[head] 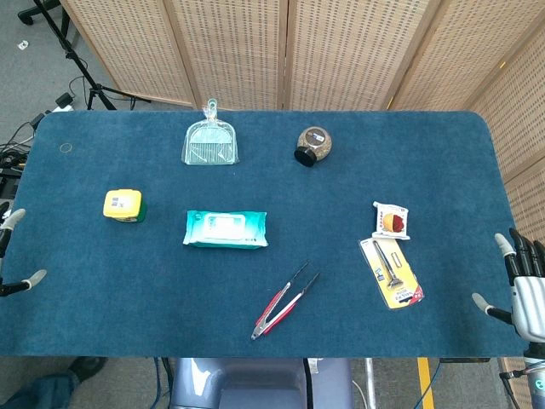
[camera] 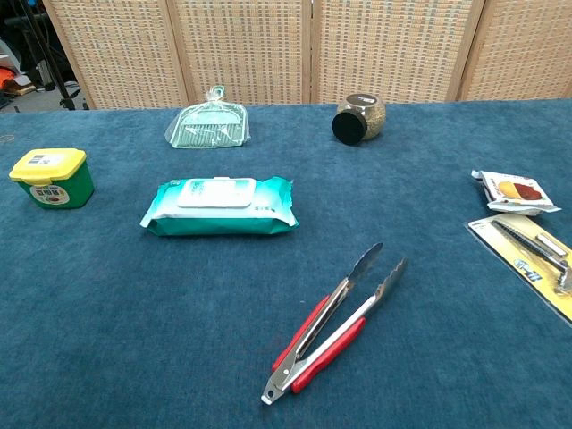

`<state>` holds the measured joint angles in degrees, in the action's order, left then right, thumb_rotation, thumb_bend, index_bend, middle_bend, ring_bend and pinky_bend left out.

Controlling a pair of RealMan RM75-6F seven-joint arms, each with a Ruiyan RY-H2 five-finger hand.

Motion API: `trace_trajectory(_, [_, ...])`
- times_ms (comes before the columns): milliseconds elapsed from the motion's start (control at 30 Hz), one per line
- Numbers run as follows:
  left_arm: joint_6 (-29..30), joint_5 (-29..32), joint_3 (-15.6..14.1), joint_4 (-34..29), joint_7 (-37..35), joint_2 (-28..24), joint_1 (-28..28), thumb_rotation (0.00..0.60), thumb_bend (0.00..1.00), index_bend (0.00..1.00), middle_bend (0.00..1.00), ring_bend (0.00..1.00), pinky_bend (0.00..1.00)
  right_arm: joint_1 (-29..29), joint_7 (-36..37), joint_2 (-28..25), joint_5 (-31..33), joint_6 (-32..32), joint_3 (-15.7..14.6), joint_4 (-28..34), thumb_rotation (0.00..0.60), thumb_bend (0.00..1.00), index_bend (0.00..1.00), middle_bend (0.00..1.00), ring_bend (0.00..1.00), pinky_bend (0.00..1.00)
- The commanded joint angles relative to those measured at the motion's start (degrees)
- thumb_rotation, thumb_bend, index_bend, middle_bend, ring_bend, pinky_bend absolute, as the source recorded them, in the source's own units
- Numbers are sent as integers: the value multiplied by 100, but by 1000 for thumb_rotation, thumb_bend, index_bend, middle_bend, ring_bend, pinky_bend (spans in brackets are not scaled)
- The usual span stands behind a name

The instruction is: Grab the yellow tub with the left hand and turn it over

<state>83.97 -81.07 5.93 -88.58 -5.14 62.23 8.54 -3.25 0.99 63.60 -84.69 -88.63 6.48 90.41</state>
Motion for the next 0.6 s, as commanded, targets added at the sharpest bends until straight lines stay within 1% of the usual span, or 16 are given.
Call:
trace_trajectory(33, [-6,-1,0,-1,-1,0,0,600,0,0,0,0,0,-1,1,0,2,2,1,3,600,0,0,0,0,0])
trace_trajectory(300, [-98,-20,-3,47,-84,-15,33,600,0,0,0,0,0,3,30,-7,27,15,7,2,600,0,0,0,0,0])
trace_trajectory(400, [-249,18,38,168,-149,29,130,600,0,0,0,0,0,1,61,-20,29,24,9,13,600,0,0,0,0,0])
trace_trajectory(467, [-433,91,126,343,-274,115,270,600,0,0,0,0,0,1,87,-30,53,22,29,28,600,0,0,0,0,0])
trace_trajectory(600, [-1016,275,307,749,-513,294,663,600,0,0,0,0,0,-3,117,-44,116,51,54,20,600,0,0,0,0,0])
